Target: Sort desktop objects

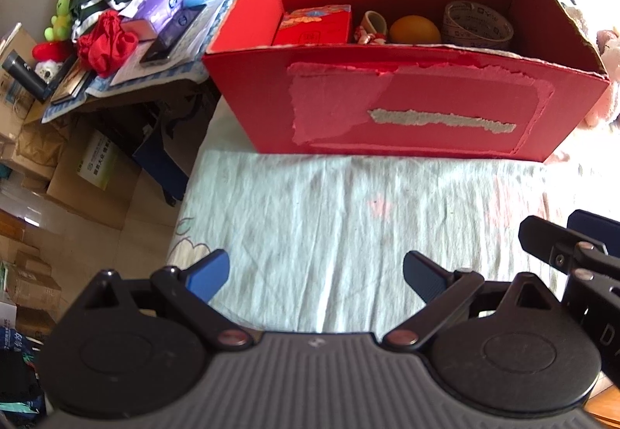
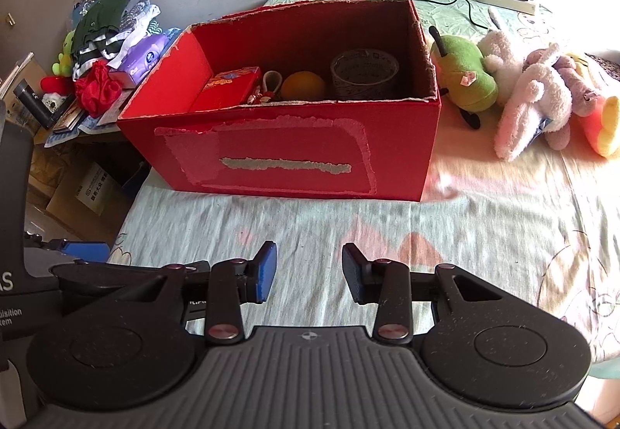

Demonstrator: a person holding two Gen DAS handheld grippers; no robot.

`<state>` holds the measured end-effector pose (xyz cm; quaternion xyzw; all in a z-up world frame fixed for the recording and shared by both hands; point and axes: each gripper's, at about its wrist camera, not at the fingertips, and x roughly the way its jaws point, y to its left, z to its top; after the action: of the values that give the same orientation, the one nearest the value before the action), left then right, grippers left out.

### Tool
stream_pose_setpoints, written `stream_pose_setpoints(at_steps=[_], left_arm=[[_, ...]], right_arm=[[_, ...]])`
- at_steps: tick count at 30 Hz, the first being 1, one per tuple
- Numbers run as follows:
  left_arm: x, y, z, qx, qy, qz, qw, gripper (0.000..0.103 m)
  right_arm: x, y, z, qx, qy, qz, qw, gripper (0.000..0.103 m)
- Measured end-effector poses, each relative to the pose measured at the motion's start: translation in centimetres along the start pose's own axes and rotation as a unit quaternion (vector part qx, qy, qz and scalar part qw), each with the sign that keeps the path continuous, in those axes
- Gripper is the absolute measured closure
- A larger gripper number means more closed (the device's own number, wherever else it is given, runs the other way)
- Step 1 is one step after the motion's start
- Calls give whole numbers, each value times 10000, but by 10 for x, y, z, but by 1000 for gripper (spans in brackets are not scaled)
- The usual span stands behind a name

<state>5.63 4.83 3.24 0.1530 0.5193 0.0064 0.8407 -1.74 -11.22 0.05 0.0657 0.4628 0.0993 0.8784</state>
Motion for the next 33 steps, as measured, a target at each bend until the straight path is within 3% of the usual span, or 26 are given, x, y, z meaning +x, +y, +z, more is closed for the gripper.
stream_pose_setpoints(at_steps=[18, 25, 33], left_arm=[[-17, 29, 71, 107, -358, -182, 9991, 7], [-25, 27, 98, 210, -586, -289, 9976, 7], [-8, 12, 120, 372, -520, -455, 9969, 5]], right_arm=[[0, 22, 63, -86, -429, 99, 9990, 64], [-7, 19, 85, -3, -696, -1, 9976, 64], [6, 9, 99, 255, -720, -252, 9968, 64]])
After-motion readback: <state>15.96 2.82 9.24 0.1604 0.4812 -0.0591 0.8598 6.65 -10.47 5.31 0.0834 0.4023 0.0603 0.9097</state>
